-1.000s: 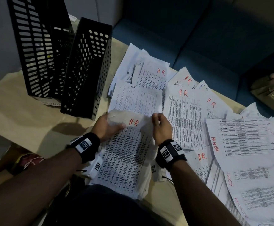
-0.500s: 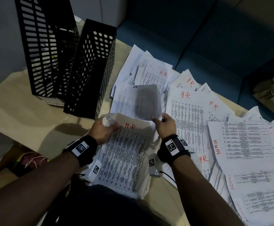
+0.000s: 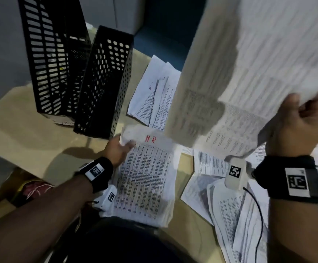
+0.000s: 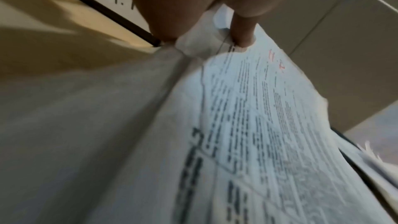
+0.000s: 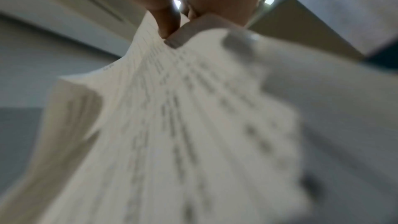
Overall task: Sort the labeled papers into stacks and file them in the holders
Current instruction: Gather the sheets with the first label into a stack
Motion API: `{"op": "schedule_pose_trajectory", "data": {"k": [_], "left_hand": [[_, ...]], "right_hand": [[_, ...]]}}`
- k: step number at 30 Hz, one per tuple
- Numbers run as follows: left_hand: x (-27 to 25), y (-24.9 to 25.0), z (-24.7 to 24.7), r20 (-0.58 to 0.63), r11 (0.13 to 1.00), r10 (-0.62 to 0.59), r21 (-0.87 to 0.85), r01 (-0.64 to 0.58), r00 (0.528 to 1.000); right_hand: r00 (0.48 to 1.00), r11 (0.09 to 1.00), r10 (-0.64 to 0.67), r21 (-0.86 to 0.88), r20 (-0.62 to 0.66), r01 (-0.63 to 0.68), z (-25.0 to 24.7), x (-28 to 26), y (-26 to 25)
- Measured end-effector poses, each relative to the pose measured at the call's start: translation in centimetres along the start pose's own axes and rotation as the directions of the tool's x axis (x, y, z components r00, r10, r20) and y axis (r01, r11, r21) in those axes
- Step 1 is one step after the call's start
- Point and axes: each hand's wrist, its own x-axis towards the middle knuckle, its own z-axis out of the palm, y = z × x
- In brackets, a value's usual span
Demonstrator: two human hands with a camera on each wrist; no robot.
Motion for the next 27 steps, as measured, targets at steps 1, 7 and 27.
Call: {"op": "schedule_pose_trajectory", "data": {"k": [1, 7, 27], "left_hand": [[0.1, 0.5, 0.4, -0.052, 0.999, -0.011, 0.038, 0.013, 0.999], [1.3, 1.1, 2.3, -0.125, 0.999, -0.049, -0.006, 0.048, 0.991], [-0.5, 2.7, 1.2, 0.199, 0.977, 0.137, 0.135, -0.166, 0.97]], "right_hand": [[0.997, 0.997, 0.077, 0.011, 0.016, -0.077, -0.3, -0.5, 1.2], [0.855, 0.86, 0.473, -0.323, 0.214, -0.395, 0.6, -11.0, 8.0], [0.626, 0.814, 0.518, -0.561, 0.583, -0.151, 6.6, -14.3, 10.3]]}}
